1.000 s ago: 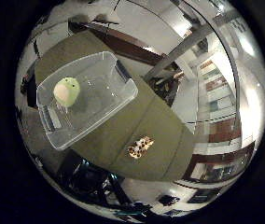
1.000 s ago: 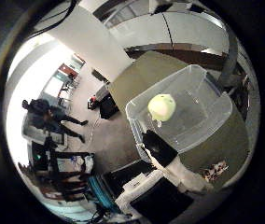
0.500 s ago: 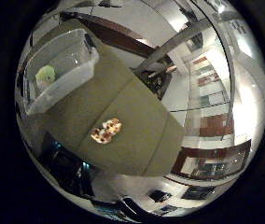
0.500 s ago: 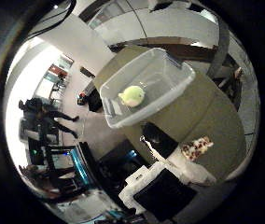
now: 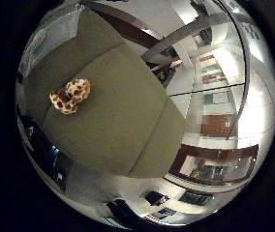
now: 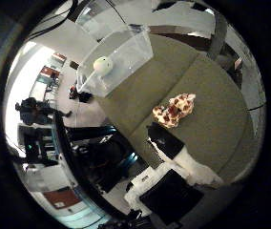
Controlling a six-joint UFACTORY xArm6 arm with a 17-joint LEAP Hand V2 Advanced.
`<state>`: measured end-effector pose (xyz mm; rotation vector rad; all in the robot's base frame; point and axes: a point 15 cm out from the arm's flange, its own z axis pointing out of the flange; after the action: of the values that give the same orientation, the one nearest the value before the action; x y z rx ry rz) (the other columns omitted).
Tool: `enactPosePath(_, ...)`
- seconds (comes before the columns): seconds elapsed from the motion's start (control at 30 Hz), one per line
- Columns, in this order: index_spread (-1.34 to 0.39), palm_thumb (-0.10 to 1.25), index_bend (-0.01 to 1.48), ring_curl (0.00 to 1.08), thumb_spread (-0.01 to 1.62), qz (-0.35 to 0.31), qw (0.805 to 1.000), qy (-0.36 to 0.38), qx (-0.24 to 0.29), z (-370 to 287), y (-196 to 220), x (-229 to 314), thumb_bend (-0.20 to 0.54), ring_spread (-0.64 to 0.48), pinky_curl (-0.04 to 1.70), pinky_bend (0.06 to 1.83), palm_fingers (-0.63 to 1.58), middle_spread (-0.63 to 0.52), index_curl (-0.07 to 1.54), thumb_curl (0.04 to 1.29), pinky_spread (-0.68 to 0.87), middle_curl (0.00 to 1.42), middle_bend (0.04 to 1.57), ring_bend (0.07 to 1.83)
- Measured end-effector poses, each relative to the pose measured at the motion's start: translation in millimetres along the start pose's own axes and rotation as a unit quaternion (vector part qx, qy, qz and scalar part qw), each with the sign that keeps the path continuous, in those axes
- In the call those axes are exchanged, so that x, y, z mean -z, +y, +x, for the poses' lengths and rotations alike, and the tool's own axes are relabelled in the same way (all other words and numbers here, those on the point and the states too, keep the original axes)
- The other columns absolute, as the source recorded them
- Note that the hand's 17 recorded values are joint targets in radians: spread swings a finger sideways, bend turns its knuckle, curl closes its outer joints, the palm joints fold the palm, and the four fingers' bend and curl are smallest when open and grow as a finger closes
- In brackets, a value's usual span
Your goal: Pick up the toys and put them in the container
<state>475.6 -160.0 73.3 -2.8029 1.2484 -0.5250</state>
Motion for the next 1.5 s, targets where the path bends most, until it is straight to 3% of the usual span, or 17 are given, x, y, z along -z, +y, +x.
enactPosePath(0.33, -0.44, 0.66, 0.18, 0.23, 1.06, -0.001, 1.000, 0.008, 0.028, -12.0, 19.1, -55.6, -0.020, 0.10, 0.04, 0.56, 0.18, -0.07, 0.31, 0.35, 0.38, 0.32, 0.19, 0.31)
enactPosePath(0.5, -0.45, 0.70, 0.18, 0.24, 1.04, 0.035, 0.996, 0.050, 0.059, -10.2, 4.0, -77.2, -0.022, 0.10, 0.04, 0.55, 0.18, -0.07, 0.31, 0.36, 0.37, 0.32, 0.19, 0.30)
enactPosePath(0.63, -0.46, 0.70, 0.19, 0.23, 1.03, 0.039, 0.994, 0.044, 0.090, -26.9, -0.8, -98.5, -0.024, 0.09, 0.04, 0.50, 0.16, -0.06, 0.33, 0.36, 0.36, 0.31, 0.19, 0.25)
enactPosePath(0.9, -0.46, 0.68, 0.20, 0.23, 1.03, 0.047, 0.992, 0.052, 0.106, -38.5, 7.7, -122.6, -0.026, 0.15, 0.07, 0.43, 0.07, -0.01, 0.35, 0.36, 0.33, 0.28, 0.17, 0.20)
enactPosePath(1.5, -0.48, 0.75, 0.23, 0.24, 1.00, 0.051, 0.989, 0.067, 0.118, -8.2, -6.4, -173.2, -0.024, 0.16, 0.13, 0.37, 0.06, 0.00, 0.37, 0.40, 0.33, 0.25, 0.17, 0.19)
